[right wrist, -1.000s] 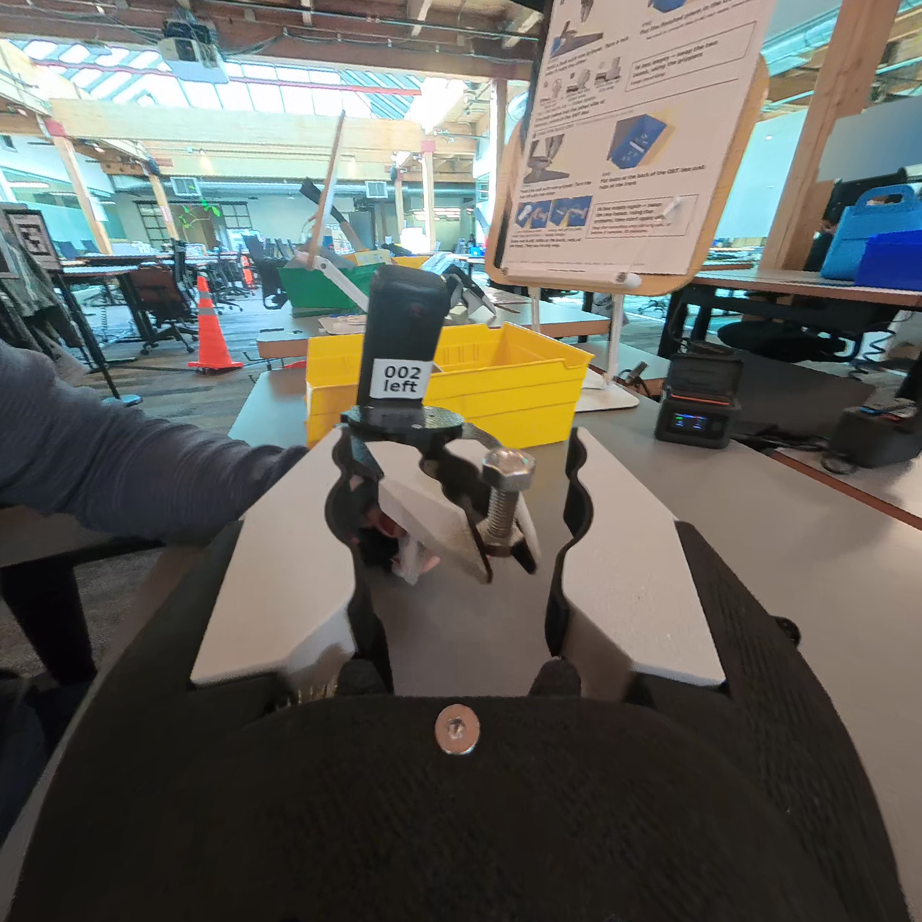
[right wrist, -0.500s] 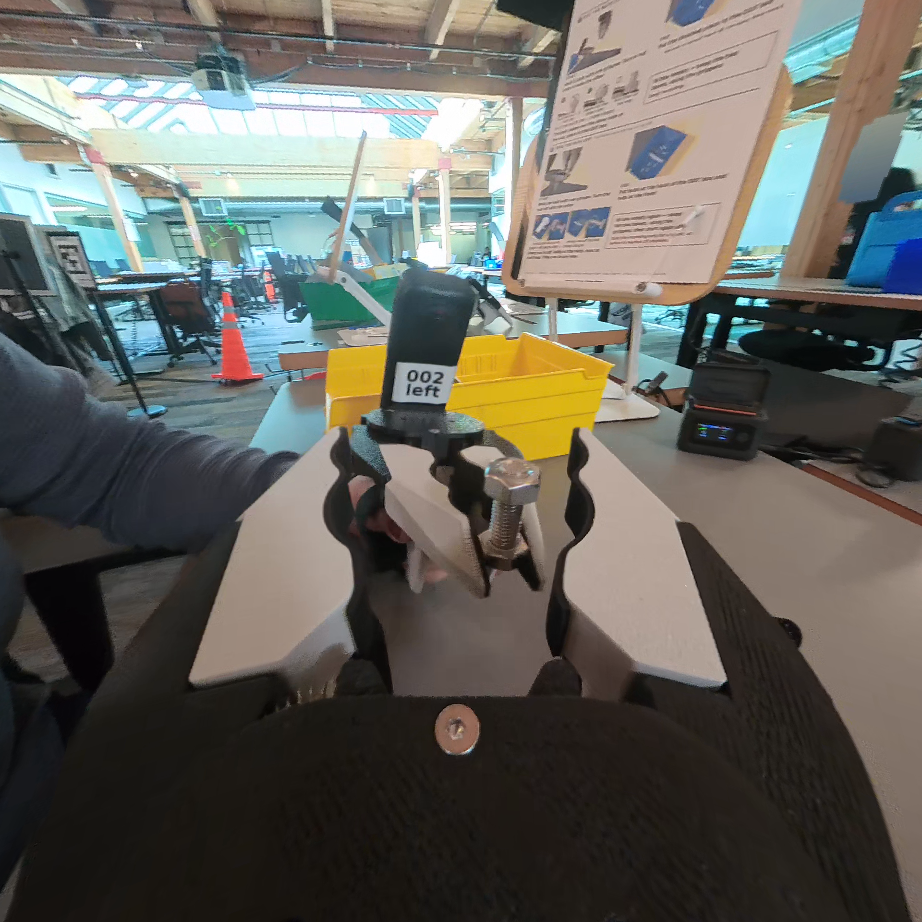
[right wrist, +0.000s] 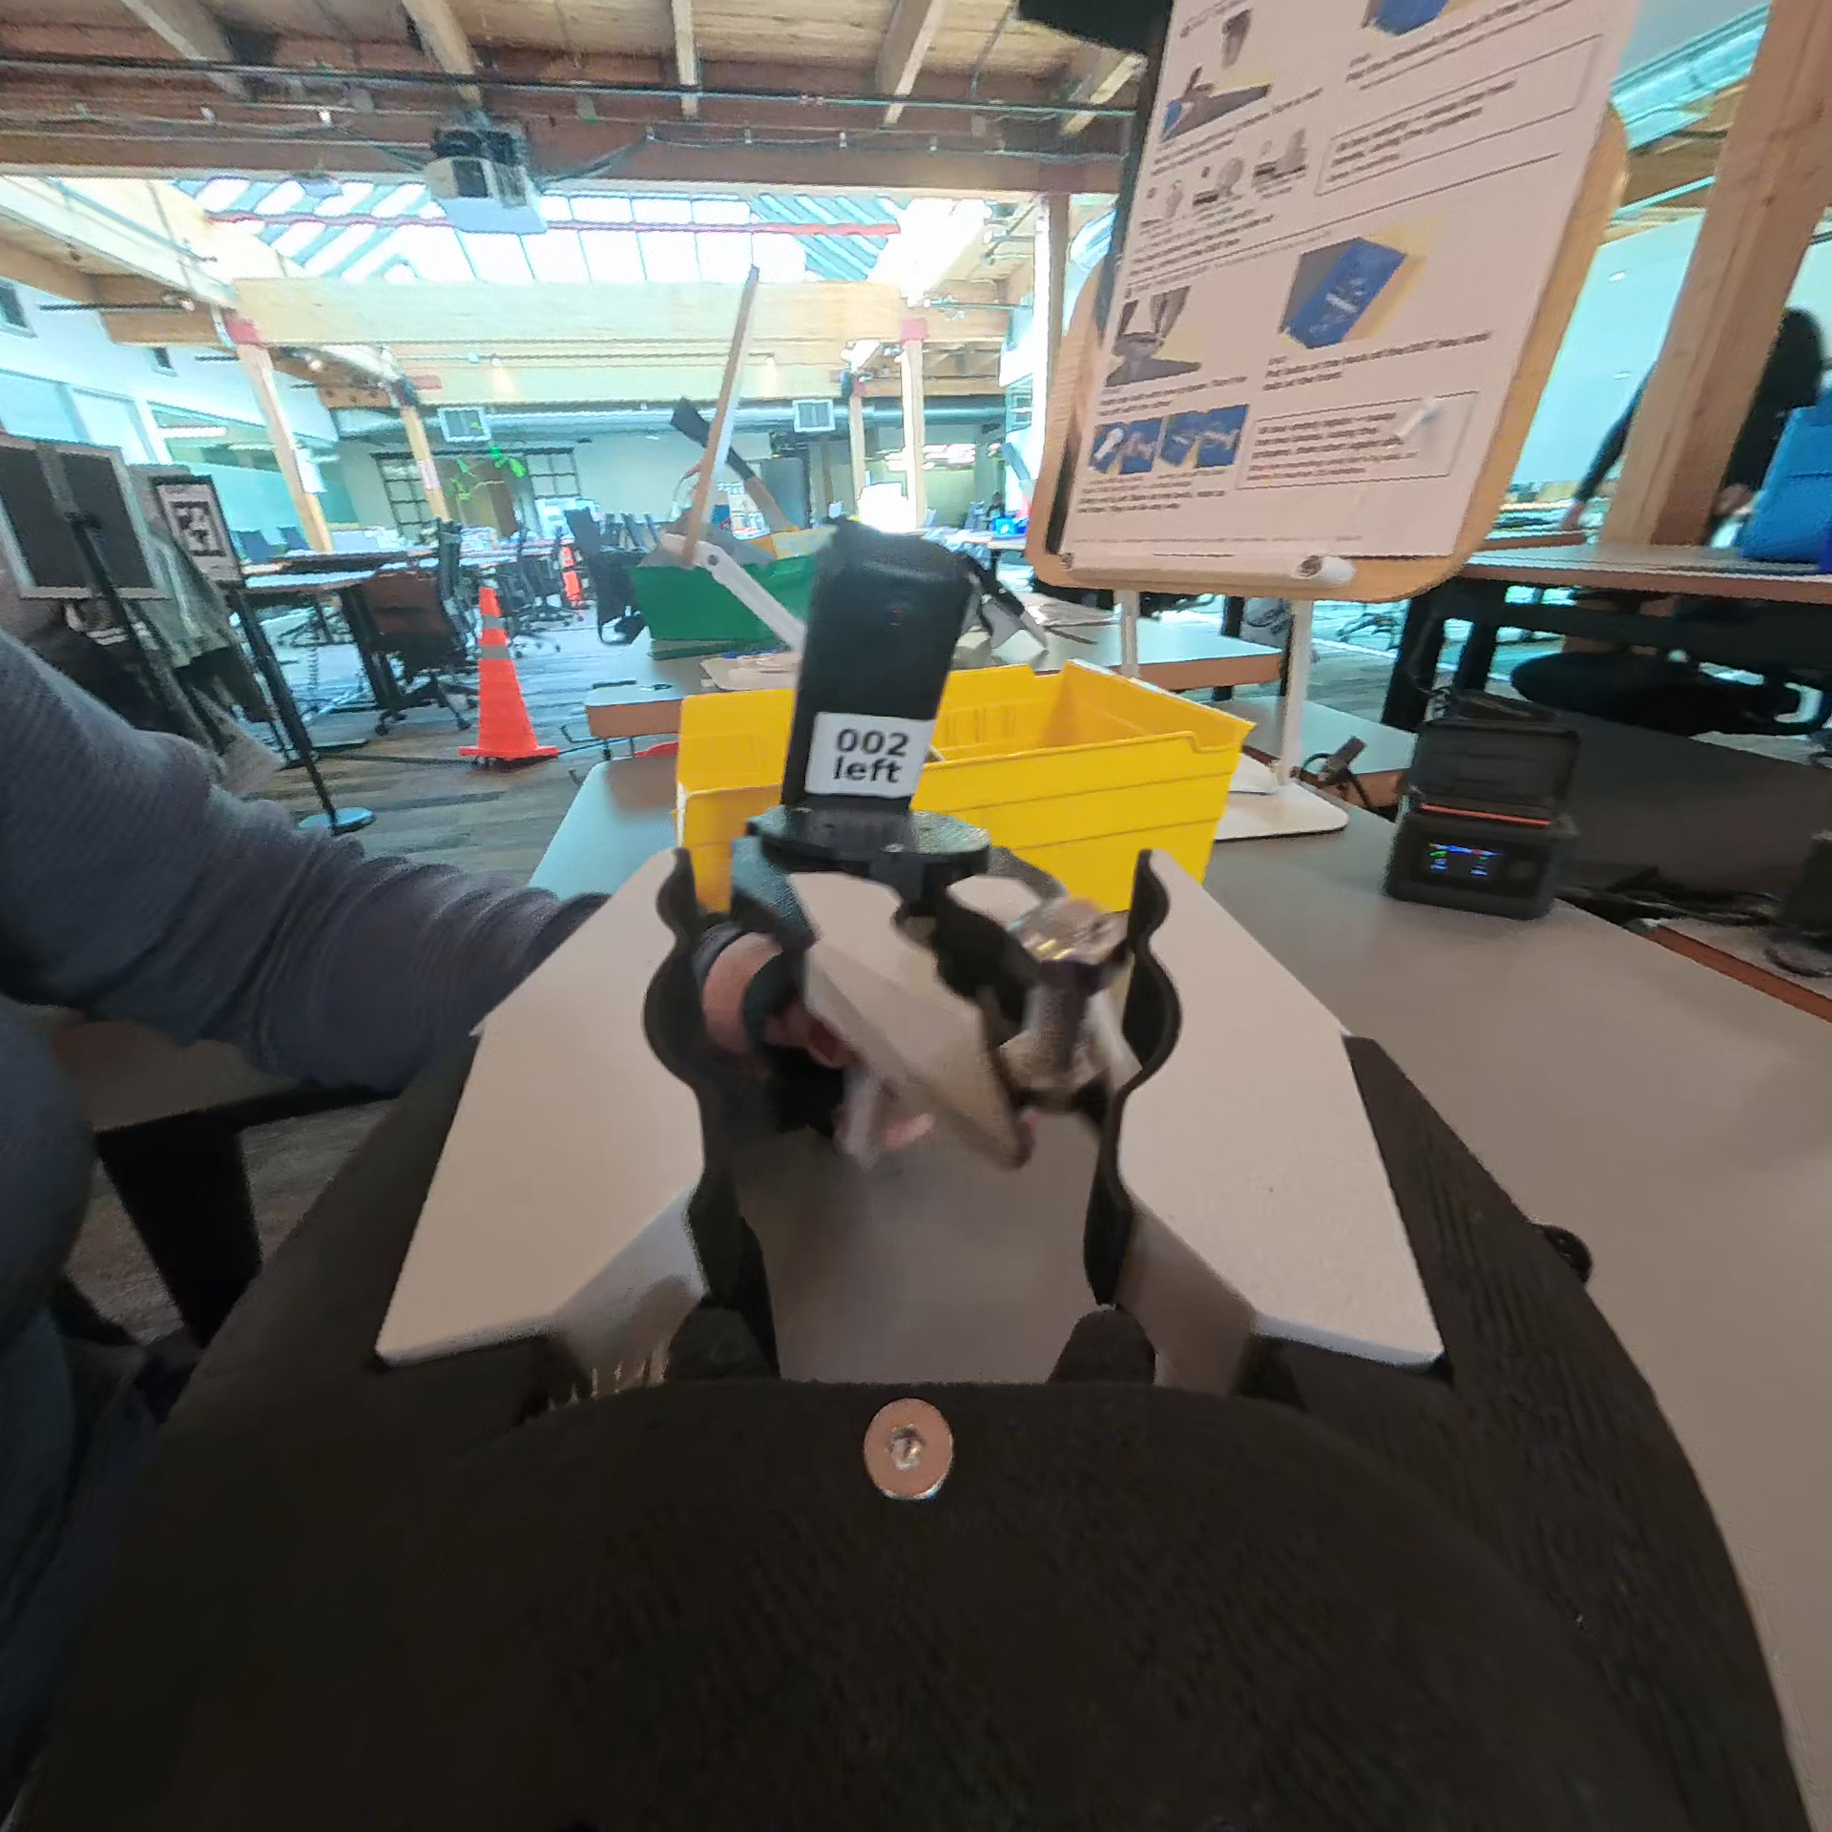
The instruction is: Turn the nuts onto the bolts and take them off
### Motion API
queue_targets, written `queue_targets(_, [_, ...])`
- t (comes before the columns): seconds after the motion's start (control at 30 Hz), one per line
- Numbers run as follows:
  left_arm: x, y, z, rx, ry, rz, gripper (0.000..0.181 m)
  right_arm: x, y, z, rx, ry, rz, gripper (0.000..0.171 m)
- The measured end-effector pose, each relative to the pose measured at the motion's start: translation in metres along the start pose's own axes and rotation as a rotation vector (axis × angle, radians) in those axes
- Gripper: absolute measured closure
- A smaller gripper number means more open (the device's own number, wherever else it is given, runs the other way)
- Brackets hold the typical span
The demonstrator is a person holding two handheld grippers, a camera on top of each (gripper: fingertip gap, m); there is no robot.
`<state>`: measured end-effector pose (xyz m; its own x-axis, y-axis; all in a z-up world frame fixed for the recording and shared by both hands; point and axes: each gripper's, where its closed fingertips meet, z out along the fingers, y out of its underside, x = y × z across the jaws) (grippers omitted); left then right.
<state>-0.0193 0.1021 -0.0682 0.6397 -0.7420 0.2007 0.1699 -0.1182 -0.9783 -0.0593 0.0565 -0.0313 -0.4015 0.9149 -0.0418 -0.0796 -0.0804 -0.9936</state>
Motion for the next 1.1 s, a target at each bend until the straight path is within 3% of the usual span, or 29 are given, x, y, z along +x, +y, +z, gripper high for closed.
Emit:
queue_targets(0.07, [-0.023,-0.006,-0.013,0.049,-0.109,-0.018,0.167,0.005,0.002,-0.001,-0.013,0.025,0.002,0.078])
queue_targets(0.17, [-0.053,-0.018,-0.037,0.128,-0.247,-0.062,0.168,0.014,-0.001,-0.008,0.004,0.047,0.014,0.088])
queue_targets(0.37, [0.007,-0.002,-0.003,-0.004,0.055,0.001,0.167,0.014,-0.003,-0.004,0.014,0.07,-0.01,0.077])
queue_targets(0.43, [0.007,0.0,0.0,0.0,0.053,-0.014,0.167,0.005,-0.002,-0.002,0.015,0.018,0.019,0.079])
queue_targets(0.47, [0.003,-0.001,-0.002,0.011,0.037,-0.023,0.167,0.001,-0.001,-0.001,0.007,-0.011,0.022,0.085])
queue_targets(0.57, [-0.033,-0.008,-0.019,0.056,-0.171,-0.015,0.167,0.007,0.001,-0.003,-0.012,0.019,0.024,0.077])
queue_targets(0.63, [-0.054,-0.016,-0.035,0.103,-0.281,-0.045,0.167,0.012,-0.001,-0.009,0.0,0.023,0.036,0.09])
queue_targets(0.8, [0.002,-0.006,-0.007,0.008,0.009,0.037,0.167,0.011,-0.001,-0.003,0.012,0.037,0.033,0.079])
queue_targets(0.9, [0.015,0.002,0.003,-0.019,0.069,0.022,0.167,0.0,-0.001,0.001,0.013,-0.016,0.031,0.079])
queue_targets(0.97, [0.001,-0.005,-0.004,0.029,0.008,-0.013,0.167,-0.007,-0.001,0.001,0.006,-0.056,0.038,0.081])
queue_targets(1.03, [-0.025,-0.013,-0.018,0.083,-0.125,-0.035,0.167,0.001,0.0,-0.001,-0.002,-0.014,0.035,0.073])
queue_targets(1.1, [-0.046,-0.02,-0.034,0.125,-0.23,-0.054,0.168,0.007,-0.003,-0.007,0.008,-0.004,0.045,0.084])
